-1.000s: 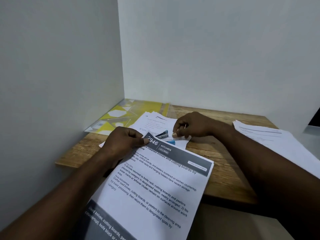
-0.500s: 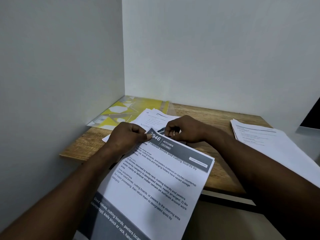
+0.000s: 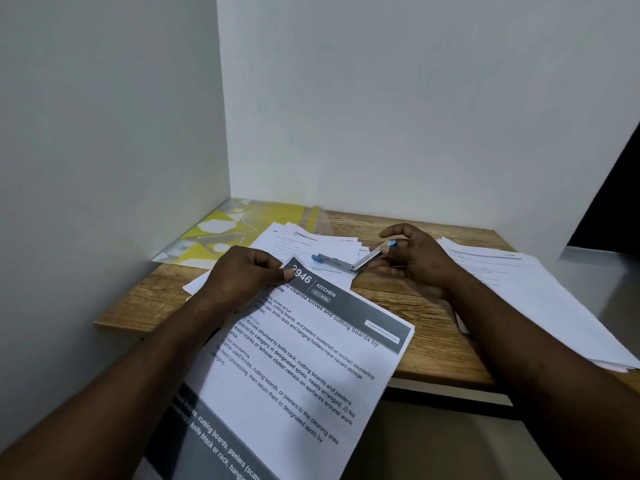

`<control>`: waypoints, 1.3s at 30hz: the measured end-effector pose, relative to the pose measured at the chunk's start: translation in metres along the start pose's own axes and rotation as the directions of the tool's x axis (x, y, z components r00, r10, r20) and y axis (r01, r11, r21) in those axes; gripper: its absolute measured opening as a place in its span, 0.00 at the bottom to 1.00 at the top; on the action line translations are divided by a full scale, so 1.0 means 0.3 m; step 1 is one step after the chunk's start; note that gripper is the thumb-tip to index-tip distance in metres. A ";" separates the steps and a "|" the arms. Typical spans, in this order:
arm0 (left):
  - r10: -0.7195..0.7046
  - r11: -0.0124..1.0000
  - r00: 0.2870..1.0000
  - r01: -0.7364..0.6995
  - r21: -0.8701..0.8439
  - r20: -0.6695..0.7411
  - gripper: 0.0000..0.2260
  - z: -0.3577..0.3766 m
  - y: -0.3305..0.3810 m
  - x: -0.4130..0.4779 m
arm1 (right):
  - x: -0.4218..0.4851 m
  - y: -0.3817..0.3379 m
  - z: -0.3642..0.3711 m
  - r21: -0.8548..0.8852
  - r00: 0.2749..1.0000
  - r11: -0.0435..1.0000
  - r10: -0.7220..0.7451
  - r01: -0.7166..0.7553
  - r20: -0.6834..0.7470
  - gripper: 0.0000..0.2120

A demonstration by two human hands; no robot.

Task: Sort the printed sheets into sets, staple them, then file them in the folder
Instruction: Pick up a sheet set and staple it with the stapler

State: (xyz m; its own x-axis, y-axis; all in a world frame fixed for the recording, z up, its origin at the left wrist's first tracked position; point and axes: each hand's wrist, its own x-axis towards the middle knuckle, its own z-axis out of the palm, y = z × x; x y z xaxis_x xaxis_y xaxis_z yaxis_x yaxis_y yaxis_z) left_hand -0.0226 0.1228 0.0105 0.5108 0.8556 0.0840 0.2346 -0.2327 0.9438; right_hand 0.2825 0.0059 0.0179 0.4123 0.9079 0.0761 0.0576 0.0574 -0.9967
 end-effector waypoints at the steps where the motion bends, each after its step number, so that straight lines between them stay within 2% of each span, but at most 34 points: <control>1: 0.003 1.000 1.000 -0.003 -0.004 0.013 0.14 0.012 0.009 0.000 | -0.004 -0.001 0.000 0.027 0.999 1.000 0.006 -0.004 -0.049 0.12; 4: -0.001 0.993 0.999 0.006 -0.114 0.041 0.12 0.057 0.042 -0.004 | -0.001 -0.009 0.001 0.126 0.988 0.992 0.016 0.004 -0.152 0.09; 8: -0.057 0.967 0.989 0.089 -0.240 0.135 0.07 0.123 0.081 0.013 | 0.012 0.002 -0.029 0.291 0.979 0.957 0.056 0.004 -0.198 0.04; 11: -0.096 0.974 0.968 0.139 -0.178 0.233 0.06 0.174 0.095 0.044 | 0.014 0.015 -0.059 0.312 0.972 0.950 0.064 0.011 -0.227 0.05; 14: -0.095 0.980 0.957 0.138 -0.141 0.273 0.06 0.220 0.107 0.076 | 0.021 0.020 -0.075 0.278 0.972 0.958 0.003 0.064 -0.233 0.05; 16: -0.092 0.981 0.957 0.135 -0.141 0.274 0.06 0.246 0.115 0.098 | 0.022 0.028 -0.068 0.186 0.980 0.980 -0.029 0.066 -0.196 0.04; 19: -0.098 0.987 0.955 0.129 -0.097 0.279 0.08 0.282 0.113 0.128 | 0.014 0.047 -0.048 -0.053 0.995 0.998 -0.048 0.043 -0.086 0.05; 22: -0.103 0.990 0.944 0.130 -0.063 0.314 0.12 0.295 0.102 0.121 | -0.001 0.056 -0.047 -0.297 0.998 0.954 -0.052 0.042 -0.025 0.09; 28: -0.079 0.975 0.938 0.144 -0.170 0.337 0.07 0.282 0.070 0.129 | -0.005 0.051 -0.054 -0.330 0.995 0.943 -0.063 0.034 -0.077 0.13; 32: -0.055 0.979 0.943 0.116 -0.169 0.327 0.10 0.286 0.055 0.127 | -0.016 0.055 -0.057 -0.552 0.993 0.834 -0.076 0.011 -0.095 0.12; 36: -0.043 0.982 0.949 0.098 -0.162 0.313 0.06 0.285 0.059 0.121 | -0.026 0.050 -0.059 -0.687 0.987 0.727 -0.111 0.003 -0.113 0.12; 39: -0.052 0.984 0.952 0.100 -0.147 0.302 0.09 0.288 0.060 0.124 | -0.028 0.050 -0.058 -0.757 0.989 0.653 -0.106 -0.010 -0.105 0.11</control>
State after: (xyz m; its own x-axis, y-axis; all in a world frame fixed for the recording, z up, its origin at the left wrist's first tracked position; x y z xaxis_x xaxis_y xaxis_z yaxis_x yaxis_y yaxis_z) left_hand 0.0720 0.1105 0.0030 0.7238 0.6869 -0.0656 0.1604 -0.0750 0.9842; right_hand 0.2957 -0.0080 0.0030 0.4971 0.8479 0.1841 0.7219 -0.2865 -0.6300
